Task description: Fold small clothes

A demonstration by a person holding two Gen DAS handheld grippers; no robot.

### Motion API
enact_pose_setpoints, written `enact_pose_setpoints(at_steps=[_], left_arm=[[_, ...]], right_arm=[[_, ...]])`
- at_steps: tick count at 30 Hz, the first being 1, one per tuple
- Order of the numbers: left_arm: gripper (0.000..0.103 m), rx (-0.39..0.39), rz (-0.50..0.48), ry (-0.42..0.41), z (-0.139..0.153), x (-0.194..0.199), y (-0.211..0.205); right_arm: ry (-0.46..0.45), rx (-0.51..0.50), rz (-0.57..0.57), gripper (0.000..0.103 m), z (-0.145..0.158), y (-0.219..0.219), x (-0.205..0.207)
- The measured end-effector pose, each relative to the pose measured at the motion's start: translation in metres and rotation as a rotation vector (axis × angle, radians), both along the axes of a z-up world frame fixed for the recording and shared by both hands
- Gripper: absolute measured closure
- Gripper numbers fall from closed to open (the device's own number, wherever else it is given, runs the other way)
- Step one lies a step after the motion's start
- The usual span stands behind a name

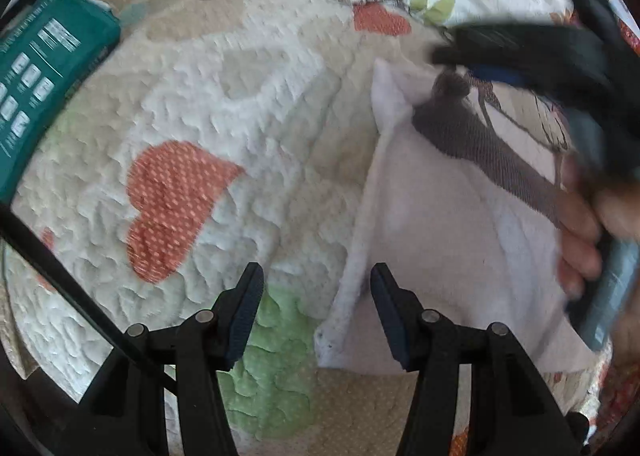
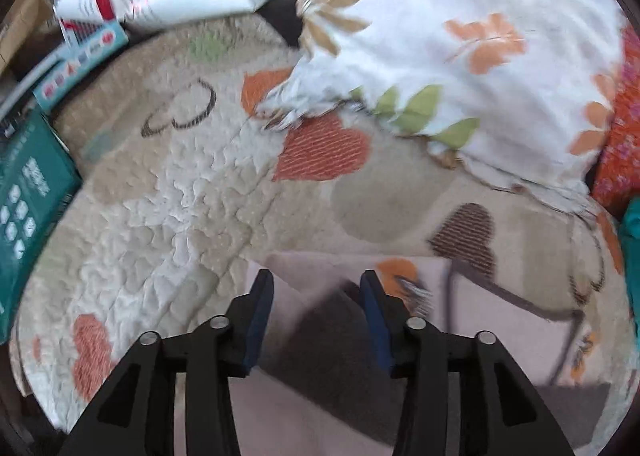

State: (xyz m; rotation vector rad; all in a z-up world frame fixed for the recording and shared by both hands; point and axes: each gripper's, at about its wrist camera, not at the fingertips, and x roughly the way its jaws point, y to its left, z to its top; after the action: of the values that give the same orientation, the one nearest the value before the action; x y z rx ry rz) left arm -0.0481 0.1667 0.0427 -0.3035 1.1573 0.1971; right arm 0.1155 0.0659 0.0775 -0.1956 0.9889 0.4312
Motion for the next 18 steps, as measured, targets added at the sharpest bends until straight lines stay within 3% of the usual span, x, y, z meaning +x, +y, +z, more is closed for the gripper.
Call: enact_pose_setpoints(at_steps=[6,11,15,18], left_arm=[[0.048,0.023,0.001,-0.034,0.008,-0.001,-0.012],[0.048,0.033,-0.035,-0.041,0.005,0.006,-0.037],[0.048,0.149,-0.107,-0.025,-0.002,0.012,-0.07],[0.047,0.262,-0.125,0.003,-0.01,0.015,-0.083]], right_arm=[[-0.022,-0.064,-0.007,0.052,0.013,-0.079,-0.05],[-0.01,-0.105,-0.103,0.052,-0.011,-0.18,-0.11],[0.061,-0.099,-0.229,0.052,-0.04,-0.253,-0.135],[0.027,-0.122,-0.352,0.049,-0.048,-0.307,-0.153]])
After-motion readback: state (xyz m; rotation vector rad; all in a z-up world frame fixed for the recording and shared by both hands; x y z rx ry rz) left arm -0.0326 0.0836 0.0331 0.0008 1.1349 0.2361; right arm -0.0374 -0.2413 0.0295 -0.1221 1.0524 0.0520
